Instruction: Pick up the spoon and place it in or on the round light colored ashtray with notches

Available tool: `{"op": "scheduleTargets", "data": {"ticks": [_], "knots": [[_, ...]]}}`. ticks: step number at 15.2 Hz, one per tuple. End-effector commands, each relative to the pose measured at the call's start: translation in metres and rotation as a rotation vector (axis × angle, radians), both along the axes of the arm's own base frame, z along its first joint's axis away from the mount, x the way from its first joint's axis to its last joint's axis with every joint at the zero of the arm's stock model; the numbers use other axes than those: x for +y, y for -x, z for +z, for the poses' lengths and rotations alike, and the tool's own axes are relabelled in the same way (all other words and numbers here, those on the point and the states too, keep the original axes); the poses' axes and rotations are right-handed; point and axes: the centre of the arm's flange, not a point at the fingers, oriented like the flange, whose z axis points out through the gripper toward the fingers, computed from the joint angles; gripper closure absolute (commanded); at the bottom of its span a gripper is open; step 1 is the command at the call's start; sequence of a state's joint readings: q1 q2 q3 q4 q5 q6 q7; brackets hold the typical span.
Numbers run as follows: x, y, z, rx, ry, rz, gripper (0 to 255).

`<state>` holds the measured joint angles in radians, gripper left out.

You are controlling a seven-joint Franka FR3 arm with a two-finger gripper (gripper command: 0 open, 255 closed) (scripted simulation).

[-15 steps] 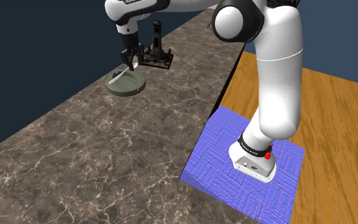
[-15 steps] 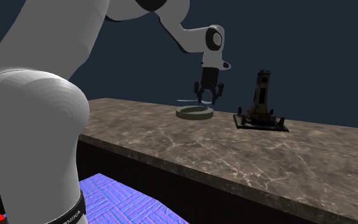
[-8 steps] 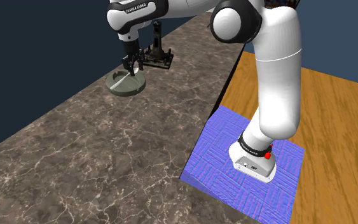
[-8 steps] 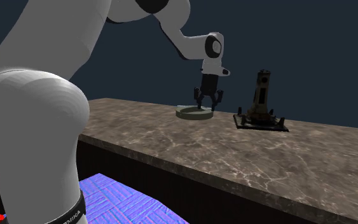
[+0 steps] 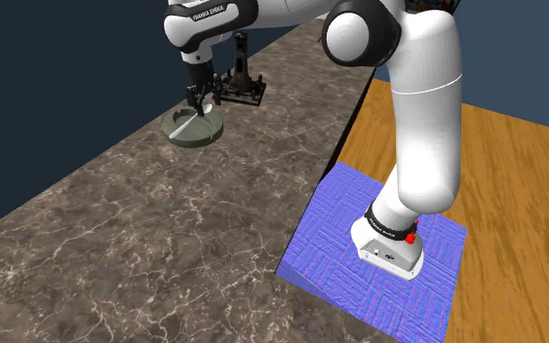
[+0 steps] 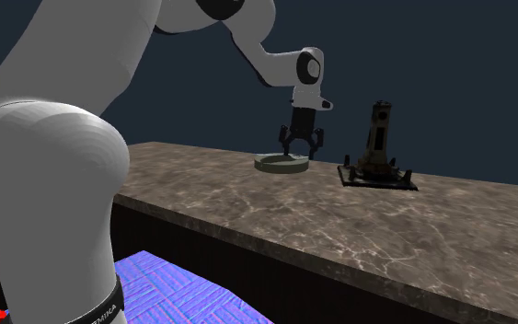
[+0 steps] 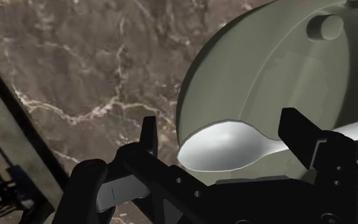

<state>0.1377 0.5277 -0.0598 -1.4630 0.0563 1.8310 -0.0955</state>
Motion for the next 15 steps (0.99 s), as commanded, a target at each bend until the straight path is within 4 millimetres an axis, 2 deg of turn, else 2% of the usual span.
{"op": "scheduleTargets", "data": {"ticks": [1, 3, 7, 15], "knots": [[0.000, 0.000, 0.000, 0.000, 0.000, 0.000, 0], [0.000, 0.000, 0.000, 0.000, 0.000, 0.000, 0], [-0.001, -0.008, 0.049, 0.000, 0.000, 0.000, 0], [-0.001, -0.008, 0.049, 0.000, 0.000, 0.000, 0]]}}
